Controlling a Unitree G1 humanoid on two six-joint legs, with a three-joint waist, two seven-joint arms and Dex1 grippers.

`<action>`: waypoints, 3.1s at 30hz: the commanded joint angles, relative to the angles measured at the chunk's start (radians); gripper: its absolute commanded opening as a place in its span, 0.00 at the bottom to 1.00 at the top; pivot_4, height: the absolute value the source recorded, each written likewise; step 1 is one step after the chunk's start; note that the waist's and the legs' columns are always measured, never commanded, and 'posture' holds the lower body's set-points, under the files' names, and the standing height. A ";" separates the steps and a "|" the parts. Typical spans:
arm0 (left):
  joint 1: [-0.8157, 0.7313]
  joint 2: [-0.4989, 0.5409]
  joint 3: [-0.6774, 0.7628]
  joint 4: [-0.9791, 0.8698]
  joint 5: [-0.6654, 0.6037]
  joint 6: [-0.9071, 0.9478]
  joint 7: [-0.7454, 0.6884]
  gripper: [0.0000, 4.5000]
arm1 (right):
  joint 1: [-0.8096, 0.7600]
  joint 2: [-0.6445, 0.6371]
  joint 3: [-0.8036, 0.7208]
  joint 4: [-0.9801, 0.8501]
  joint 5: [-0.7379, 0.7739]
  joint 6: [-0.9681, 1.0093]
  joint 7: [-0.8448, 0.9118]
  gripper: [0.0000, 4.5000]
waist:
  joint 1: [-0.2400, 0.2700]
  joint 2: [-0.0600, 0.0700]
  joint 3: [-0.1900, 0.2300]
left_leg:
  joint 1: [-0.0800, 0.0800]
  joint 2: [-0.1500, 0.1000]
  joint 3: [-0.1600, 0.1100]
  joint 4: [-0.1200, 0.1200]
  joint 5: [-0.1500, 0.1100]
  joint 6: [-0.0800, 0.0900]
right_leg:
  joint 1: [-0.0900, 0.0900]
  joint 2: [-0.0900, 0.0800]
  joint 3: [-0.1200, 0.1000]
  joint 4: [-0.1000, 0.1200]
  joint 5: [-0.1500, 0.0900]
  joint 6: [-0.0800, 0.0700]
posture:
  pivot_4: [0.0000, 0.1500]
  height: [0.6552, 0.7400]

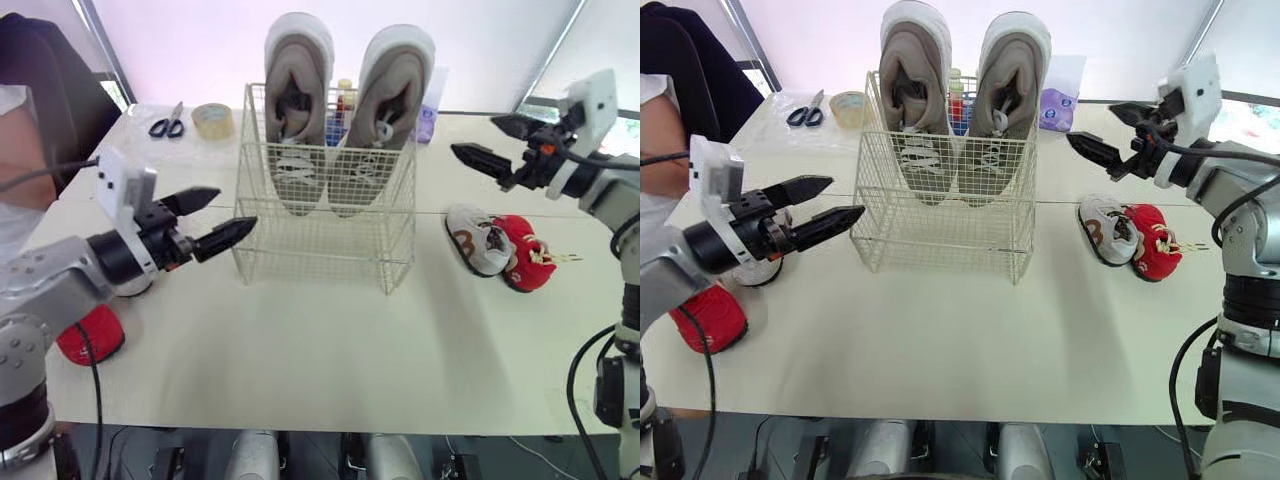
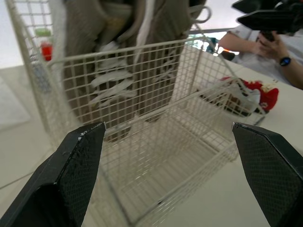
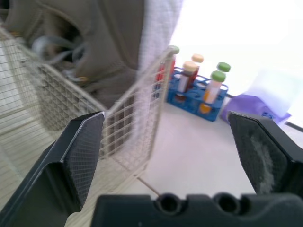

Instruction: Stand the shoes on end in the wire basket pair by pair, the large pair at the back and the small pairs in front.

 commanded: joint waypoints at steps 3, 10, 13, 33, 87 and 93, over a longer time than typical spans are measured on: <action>0.075 0.018 -0.064 -0.090 -0.147 0.044 0.079 0.98 | 0.050 0.129 -0.247 0.001 0.071 0.021 -0.240 1.00 | -0.007 0.003 -0.001 | 0.001 0.000 0.001 0.000 0.000 0.000 | 0.000 0.000 0.001 0.001 0.000 0.000 | 1.00 0.95; 0.197 -0.043 -0.188 -0.196 -0.213 -0.020 0.115 0.98 | 0.379 0.214 -0.240 -0.235 0.025 -0.044 -0.278 1.00 | -0.004 0.007 -0.003 | 0.004 0.001 0.000 -0.002 0.001 -0.001 | 0.001 0.002 0.002 0.001 0.000 0.000 | 1.00 0.95; 0.209 -0.030 -0.223 -0.210 -0.219 -0.040 0.108 0.98 | 0.509 0.233 -0.239 -0.315 0.016 -0.047 -0.289 1.00 | -0.004 0.010 -0.004 | 0.003 0.000 0.001 -0.002 0.000 -0.001 | 0.001 0.002 0.002 0.001 0.000 0.000 | 1.00 0.95; 0.184 0.041 -0.292 -0.170 -0.176 -0.102 0.078 0.98 | 0.536 0.321 -0.069 -0.055 -0.166 -0.316 -0.318 1.00 | -0.007 0.013 -0.006 | 0.010 0.001 0.000 -0.004 -0.003 0.005 | 0.006 0.003 0.003 -0.001 -0.001 -0.001 | 1.00 0.95; -0.180 0.099 -0.110 0.466 -0.522 0.025 -0.089 1.00 | -0.286 -0.321 0.129 -0.278 0.377 -0.051 0.785 0.00 | -0.028 0.020 0.001 | 0.002 0.002 0.002 -0.008 -0.003 0.005 | -0.003 0.001 0.003 -0.006 0.000 -0.001 | 1.00 0.95; -0.171 0.075 -0.170 0.369 -0.689 0.068 -0.015 1.00 | -0.334 -0.230 0.240 -0.249 0.267 -0.153 0.865 0.00 | -0.027 0.018 0.000 | -0.001 0.001 0.002 -0.003 -0.002 0.003 | -0.002 -0.001 0.003 -0.006 0.000 0.000 | 1.00 0.95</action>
